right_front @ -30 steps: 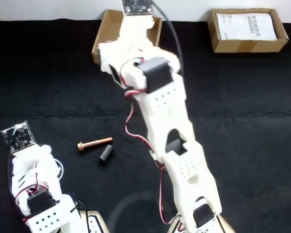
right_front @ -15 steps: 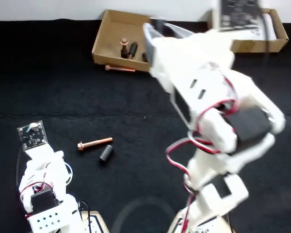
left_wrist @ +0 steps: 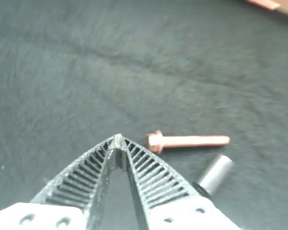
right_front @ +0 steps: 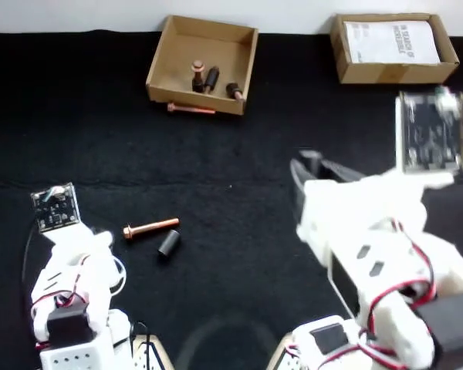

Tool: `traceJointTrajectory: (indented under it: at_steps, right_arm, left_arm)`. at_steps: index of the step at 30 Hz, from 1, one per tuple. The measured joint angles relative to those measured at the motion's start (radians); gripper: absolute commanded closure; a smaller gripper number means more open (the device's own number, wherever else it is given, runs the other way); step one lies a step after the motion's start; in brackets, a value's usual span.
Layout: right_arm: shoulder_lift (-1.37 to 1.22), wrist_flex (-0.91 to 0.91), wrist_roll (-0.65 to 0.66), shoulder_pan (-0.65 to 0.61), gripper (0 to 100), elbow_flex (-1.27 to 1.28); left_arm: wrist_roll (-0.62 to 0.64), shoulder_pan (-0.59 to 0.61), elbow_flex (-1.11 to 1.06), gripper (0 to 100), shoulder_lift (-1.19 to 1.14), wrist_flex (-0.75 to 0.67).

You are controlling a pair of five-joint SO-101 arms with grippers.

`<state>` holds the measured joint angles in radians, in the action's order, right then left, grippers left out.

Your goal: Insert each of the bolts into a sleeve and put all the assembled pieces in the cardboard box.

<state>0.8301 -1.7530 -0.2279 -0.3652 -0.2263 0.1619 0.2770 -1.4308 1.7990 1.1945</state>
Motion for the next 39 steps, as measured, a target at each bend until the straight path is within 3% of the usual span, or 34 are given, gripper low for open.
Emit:
traceJointTrajectory:
  at_steps: [4,9,15,22,29,39]
  right_arm:
    - [0.11,0.0,0.0,0.061,99.2,0.149]
    - [0.21,0.0,0.0,0.11,99.2,0.276]
    - [0.299,0.0,0.0,0.124,99.2,0.393]
    - [0.41,0.048,0.0,0.245,99.2,0.546]
    - [0.531,0.052,0.002,0.267,99.2,0.675]
    - [0.628,0.052,0.002,0.272,99.2,0.747]
  left_arm:
    - [0.0,-0.048,0.143,99,-0.132,0.006]
    - [0.02,-0.101,0.505,99,-0.496,0.106]
    - [0.204,-0.18,1.0,99,-1.007,0.295]
    - [0.457,-0.315,1.448,99,-1.453,0.443]
    - [0.615,-0.397,1.758,99,-1.849,0.462]
    - [0.773,-0.399,2.291,99,-2.463,0.462]
